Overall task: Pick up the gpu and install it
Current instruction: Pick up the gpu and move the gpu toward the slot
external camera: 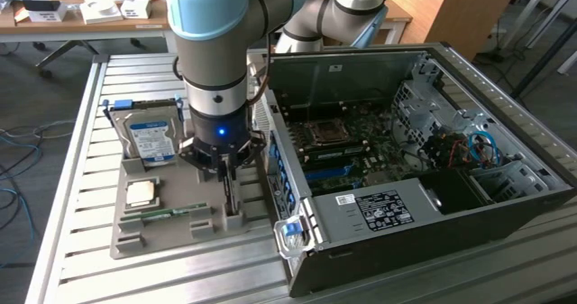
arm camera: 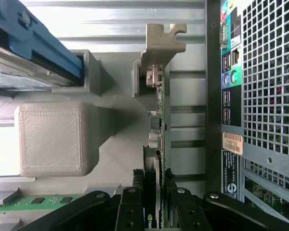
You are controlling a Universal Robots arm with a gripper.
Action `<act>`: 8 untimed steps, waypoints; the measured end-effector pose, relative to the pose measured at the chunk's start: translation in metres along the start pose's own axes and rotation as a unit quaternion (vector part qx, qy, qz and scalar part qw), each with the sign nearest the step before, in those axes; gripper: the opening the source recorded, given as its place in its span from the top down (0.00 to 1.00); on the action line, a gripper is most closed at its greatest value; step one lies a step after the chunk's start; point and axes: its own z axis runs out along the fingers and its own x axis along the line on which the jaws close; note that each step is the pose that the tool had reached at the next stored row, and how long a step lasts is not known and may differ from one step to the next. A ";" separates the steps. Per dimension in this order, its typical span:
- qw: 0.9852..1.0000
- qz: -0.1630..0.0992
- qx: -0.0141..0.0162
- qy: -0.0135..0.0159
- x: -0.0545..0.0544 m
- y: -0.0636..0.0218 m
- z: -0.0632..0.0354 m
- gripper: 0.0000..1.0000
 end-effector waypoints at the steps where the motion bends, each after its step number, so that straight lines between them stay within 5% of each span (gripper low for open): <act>1: 1.000 -0.002 0.000 0.000 0.000 0.0000 0.0000 0.73; 8: 1.000 -0.002 0.000 0.000 0.000 0.0000 0.0000 0.73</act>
